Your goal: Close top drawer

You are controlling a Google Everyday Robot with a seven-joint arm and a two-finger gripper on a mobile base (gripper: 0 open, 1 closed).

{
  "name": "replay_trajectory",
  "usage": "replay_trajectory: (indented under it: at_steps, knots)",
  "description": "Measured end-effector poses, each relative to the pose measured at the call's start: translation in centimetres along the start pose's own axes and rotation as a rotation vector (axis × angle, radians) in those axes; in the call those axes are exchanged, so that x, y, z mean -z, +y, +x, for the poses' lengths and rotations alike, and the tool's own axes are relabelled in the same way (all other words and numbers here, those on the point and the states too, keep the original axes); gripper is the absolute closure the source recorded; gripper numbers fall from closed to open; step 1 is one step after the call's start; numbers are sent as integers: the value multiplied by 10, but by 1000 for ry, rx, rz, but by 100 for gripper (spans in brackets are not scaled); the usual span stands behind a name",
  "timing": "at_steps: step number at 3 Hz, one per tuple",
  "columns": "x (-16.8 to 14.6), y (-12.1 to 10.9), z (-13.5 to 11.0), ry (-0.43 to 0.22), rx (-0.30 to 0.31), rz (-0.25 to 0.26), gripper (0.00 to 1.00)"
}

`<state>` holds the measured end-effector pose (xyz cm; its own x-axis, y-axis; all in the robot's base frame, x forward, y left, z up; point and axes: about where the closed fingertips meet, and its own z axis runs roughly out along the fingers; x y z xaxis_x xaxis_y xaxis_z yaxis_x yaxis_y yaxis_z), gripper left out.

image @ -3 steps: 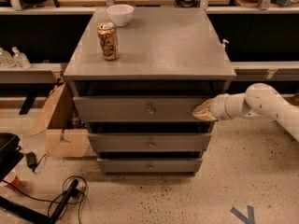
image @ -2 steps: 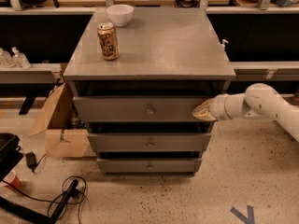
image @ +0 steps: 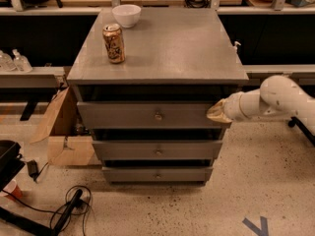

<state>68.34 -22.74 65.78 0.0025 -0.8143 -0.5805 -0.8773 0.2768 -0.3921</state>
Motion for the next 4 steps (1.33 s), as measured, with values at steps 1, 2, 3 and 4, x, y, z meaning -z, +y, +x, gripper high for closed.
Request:
replay_trajectory:
  at_steps: [1,2,3,4]
  knots:
    - [57,6,-24,170,146,-100,100]
    - [120,26,-47,321,261,-235,100]
    - [193,16,-48,398,245,-198,100]
    - [252,3,-38,433,180,-112,100]
